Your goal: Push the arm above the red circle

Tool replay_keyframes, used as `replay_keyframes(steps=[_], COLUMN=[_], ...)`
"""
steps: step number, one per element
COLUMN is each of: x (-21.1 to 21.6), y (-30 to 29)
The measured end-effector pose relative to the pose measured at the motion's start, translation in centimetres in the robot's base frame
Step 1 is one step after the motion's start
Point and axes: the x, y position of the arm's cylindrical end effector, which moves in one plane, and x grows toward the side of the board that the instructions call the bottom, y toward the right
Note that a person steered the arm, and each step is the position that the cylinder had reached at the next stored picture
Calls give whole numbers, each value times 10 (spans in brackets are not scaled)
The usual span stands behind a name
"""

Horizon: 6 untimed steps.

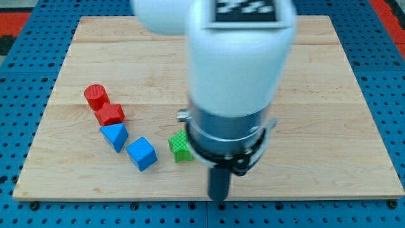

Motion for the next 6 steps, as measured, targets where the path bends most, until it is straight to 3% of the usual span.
replay_keyframes(steps=[1,2,3,4,5,6], x=[-10,-1,-51,-88,-161,-231], y=[-108,-150,-159,-225,-271,-262])
